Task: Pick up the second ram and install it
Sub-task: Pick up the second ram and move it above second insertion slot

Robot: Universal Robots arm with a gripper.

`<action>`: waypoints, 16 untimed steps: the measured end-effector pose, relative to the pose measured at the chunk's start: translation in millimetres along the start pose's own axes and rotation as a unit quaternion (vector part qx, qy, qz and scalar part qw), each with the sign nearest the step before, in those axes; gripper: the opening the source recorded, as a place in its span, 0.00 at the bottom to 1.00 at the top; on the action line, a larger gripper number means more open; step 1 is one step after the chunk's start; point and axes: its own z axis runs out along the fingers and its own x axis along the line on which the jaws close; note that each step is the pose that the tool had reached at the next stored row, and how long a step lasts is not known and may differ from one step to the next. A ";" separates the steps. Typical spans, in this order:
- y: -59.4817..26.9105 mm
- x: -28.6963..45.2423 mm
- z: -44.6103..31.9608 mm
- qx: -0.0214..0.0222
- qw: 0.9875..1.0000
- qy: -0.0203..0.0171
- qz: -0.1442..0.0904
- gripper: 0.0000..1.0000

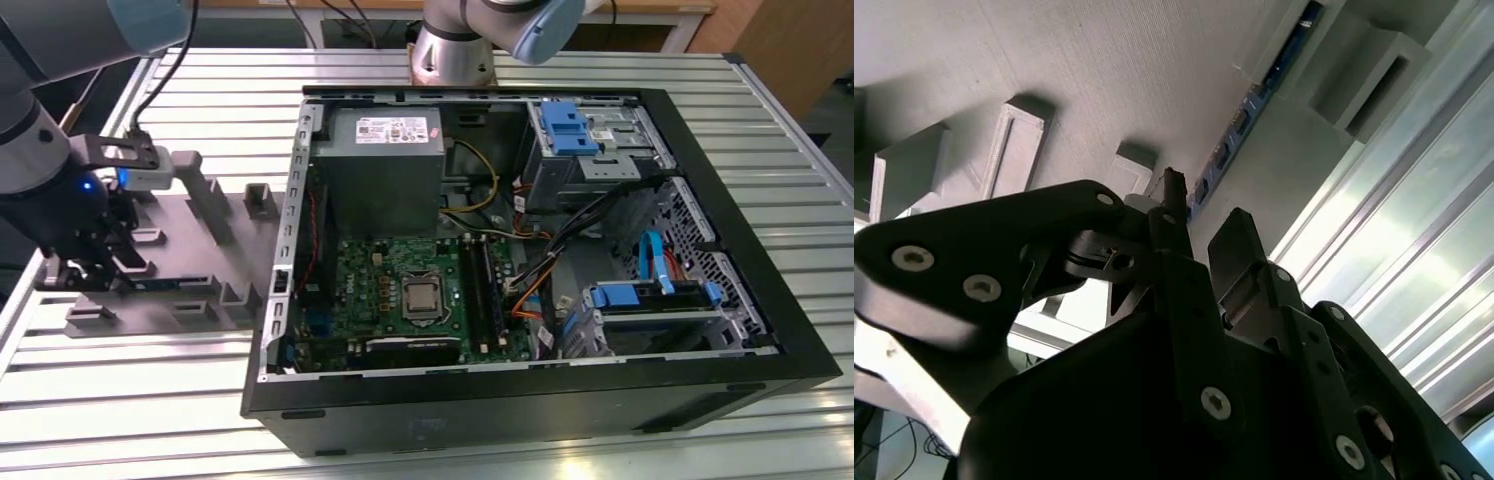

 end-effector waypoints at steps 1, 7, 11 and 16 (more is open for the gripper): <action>0.0 0.0 0.7 0.000 1.000 0.000 0.000 0.37; -0.1 0.1 4.2 0.000 1.000 0.000 0.000 0.37; -0.1 0.1 5.9 0.000 1.000 0.000 0.000 0.37; -0.2 0.2 8.0 0.000 1.000 0.000 0.000 0.29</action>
